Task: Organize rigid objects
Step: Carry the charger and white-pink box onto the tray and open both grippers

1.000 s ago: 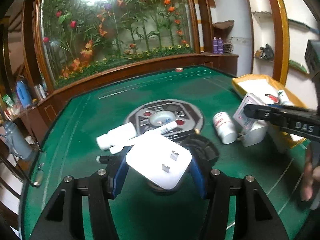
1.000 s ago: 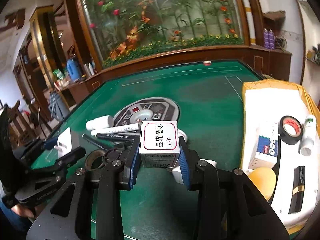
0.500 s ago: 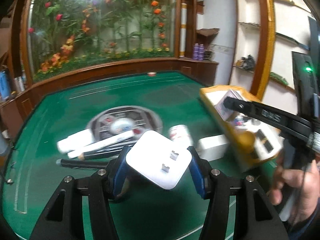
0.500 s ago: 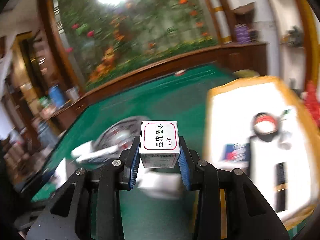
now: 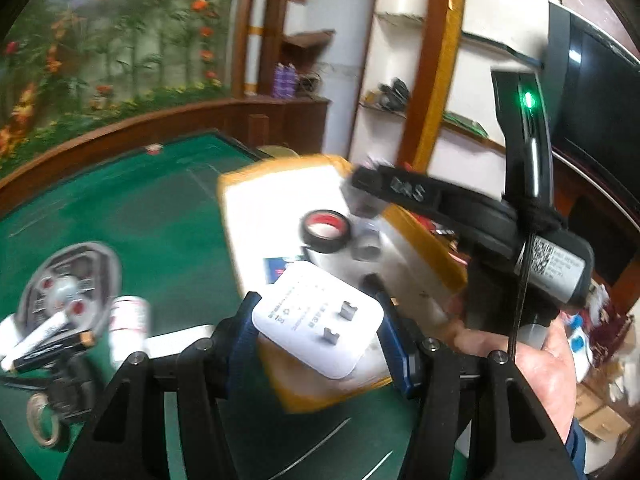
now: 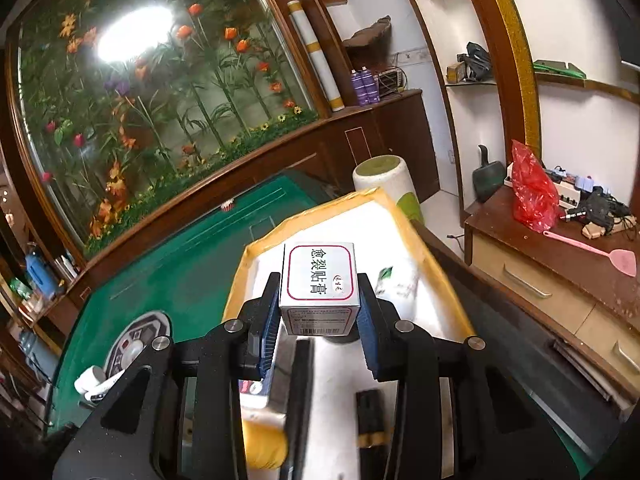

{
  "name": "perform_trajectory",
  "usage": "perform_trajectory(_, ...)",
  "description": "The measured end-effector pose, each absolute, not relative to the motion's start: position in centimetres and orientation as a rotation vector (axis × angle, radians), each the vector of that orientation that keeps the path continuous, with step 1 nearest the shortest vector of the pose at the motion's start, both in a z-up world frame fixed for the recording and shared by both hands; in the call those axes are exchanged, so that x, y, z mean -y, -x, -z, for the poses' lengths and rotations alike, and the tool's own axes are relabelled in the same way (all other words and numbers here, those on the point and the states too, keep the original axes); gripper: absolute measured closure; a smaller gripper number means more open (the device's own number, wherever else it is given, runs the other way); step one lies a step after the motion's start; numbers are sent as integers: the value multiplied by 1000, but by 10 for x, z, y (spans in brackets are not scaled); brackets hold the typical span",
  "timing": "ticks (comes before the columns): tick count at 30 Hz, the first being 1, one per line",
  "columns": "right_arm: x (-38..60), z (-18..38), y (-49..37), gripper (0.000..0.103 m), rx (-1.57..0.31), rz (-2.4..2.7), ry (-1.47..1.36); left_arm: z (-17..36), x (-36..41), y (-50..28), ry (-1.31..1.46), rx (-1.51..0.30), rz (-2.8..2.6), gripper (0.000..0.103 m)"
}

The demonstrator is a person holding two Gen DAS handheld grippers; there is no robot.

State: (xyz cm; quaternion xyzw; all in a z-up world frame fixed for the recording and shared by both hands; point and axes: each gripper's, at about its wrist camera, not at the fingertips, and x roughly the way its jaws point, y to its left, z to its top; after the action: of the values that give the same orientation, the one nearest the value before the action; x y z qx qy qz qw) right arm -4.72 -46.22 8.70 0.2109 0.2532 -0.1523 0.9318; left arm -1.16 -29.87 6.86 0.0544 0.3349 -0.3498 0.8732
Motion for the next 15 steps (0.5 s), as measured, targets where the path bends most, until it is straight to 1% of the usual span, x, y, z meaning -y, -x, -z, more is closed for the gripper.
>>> perform_trajectory(4, 482, -95, 40, 69, -542, 248, -462, -60, 323, 4, -118, -753, 761, 46)
perform_trajectory(8, 499, -116, 7, 69, -662, 236, -376, -56, 341, -6, -120, -794, 781, 46)
perform_trajectory(10, 504, -109, -18, 69, -748, 249, -314, -52, 348, -11, -125, -818, 774, 46)
perform_trajectory(12, 514, -95, -40, 69, -843, 206, -343, -48, 350, -17, -114, -839, 774, 46)
perform_trajectory(15, 519, -81, -65, 69, -922, 192, -294, -39, 354, -25, -115, -873, 769, 46)
